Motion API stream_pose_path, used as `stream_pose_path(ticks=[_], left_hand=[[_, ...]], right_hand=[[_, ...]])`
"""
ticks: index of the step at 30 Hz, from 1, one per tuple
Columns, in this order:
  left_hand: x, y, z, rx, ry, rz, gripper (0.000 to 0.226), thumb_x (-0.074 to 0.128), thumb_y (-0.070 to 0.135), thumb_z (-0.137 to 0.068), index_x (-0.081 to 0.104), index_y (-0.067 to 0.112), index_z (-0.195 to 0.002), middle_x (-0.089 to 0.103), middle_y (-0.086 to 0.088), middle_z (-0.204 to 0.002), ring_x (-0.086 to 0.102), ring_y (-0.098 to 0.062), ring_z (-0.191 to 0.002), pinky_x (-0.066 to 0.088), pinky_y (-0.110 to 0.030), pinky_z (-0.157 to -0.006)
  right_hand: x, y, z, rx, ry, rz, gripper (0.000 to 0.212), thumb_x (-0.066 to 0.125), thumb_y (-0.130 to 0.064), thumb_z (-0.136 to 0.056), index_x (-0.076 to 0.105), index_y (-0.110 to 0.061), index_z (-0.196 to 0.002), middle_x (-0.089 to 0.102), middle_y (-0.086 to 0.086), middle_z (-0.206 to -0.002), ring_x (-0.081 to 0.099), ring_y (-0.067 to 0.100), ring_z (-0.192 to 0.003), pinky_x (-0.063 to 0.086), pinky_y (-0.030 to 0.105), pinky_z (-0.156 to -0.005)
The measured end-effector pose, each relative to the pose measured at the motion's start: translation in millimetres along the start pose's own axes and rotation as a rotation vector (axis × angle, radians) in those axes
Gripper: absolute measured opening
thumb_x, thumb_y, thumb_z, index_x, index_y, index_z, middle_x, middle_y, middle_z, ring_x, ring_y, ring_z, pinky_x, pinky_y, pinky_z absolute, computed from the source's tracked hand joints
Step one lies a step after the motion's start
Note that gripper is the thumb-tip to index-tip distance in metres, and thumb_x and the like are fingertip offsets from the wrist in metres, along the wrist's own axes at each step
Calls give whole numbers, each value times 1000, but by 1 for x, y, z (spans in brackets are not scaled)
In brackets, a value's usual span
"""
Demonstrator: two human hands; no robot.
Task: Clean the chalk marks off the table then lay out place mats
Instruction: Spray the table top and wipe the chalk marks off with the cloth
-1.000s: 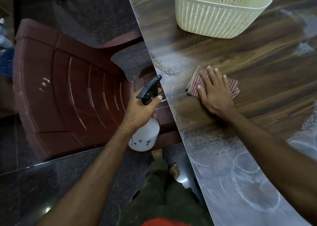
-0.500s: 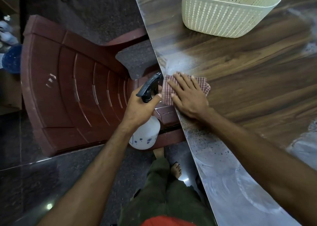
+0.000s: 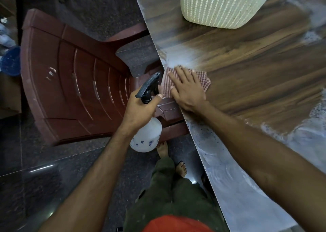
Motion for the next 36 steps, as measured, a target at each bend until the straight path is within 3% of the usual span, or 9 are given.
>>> stream_pose_path(ticks=[6, 10, 15, 17, 19, 24, 29, 33, 36], left_hand=[[8, 0, 20, -4, -24, -19, 20, 66, 23, -92, 65, 11, -108, 64, -13, -70, 55, -7, -45, 46, -16, -51], [19, -1, 29, -2, -45, -11, 22, 67, 26, -91, 66, 14, -110, 59, -1, -58, 56, -8, -45, 51, -21, -53], [39, -1, 35, -25, -76, 7, 22, 70, 25, -90, 68, 18, -111, 71, -9, -79, 56, -10, -46, 52, -27, -54], [48, 2, 38, -18, -90, -8, 18, 69, 23, -91, 68, 20, -108, 69, 4, -68, 54, -7, -43, 47, -17, -50], [56, 7, 39, -14, -108, -6, 19, 68, 22, -91, 68, 19, -110, 72, 0, -77, 54, -5, -43, 46, -17, -50], [73, 19, 37, 6, -134, 28, 15, 70, 23, -89, 71, 28, -103, 69, -17, -96, 55, -13, -49, 49, -31, -52], [93, 27, 35, 18, -180, 9, 13, 69, 29, -86, 70, 37, -96, 71, -7, -94, 53, -13, -45, 50, -33, -60], [113, 35, 35, 16, -202, -37, 24, 70, 37, -82, 70, 25, -102, 71, -14, -97, 55, -16, -44, 53, -38, -66], [134, 44, 37, 33, -239, -27, 25, 70, 23, -89, 67, 7, -107, 69, -21, -101, 53, -11, -41, 50, -27, -57]], right_hand=[[23, 16, 123, -94, -29, 29, 61, 23, -46, -99, 23, -27, -157, 13, 3, -166, 8, 22, -153, 8, 45, -123], [9, 87, 139, 93, 10, 20, 63, 25, -47, -96, 29, -25, -155, 20, 6, -164, 16, 26, -152, 9, 45, -122], [3, 96, 108, 331, 66, -32, 69, 16, -56, -97, 17, -23, -158, 8, 7, -166, 4, 27, -153, 0, 48, -122], [13, 69, 105, 294, 33, -24, 71, 12, -63, -98, 9, -25, -159, 1, 7, -166, -1, 28, -153, -1, 50, -123], [24, 42, 117, 208, 2, -24, 73, 8, -65, -98, 5, -26, -159, -2, 8, -166, -5, 26, -153, -2, 50, -122], [34, 45, 184, 106, 10, -22, 70, 8, -63, -99, 18, -26, -158, 8, 5, -166, 3, 24, -153, 8, 50, -123], [14, 142, 201, 356, 84, -42, 68, 17, -61, -98, 28, -26, -156, 18, 4, -165, 12, 25, -152, 8, 47, -123], [4, 178, 180, 525, 104, -88, 69, 14, -62, -98, 18, -27, -157, 8, 5, -166, 4, 25, -153, -2, 45, -121], [10, 151, 173, 465, 79, -73, 70, 10, -64, -99, 10, -26, -158, 3, 7, -166, -2, 27, -153, -5, 47, -121]])
Point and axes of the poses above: each hand's wrist, its own z-axis away from the middle knuckle, its own x-axis out of the palm, y = z × x, the point moved 9 cm from there along -z, towards the middle knuckle
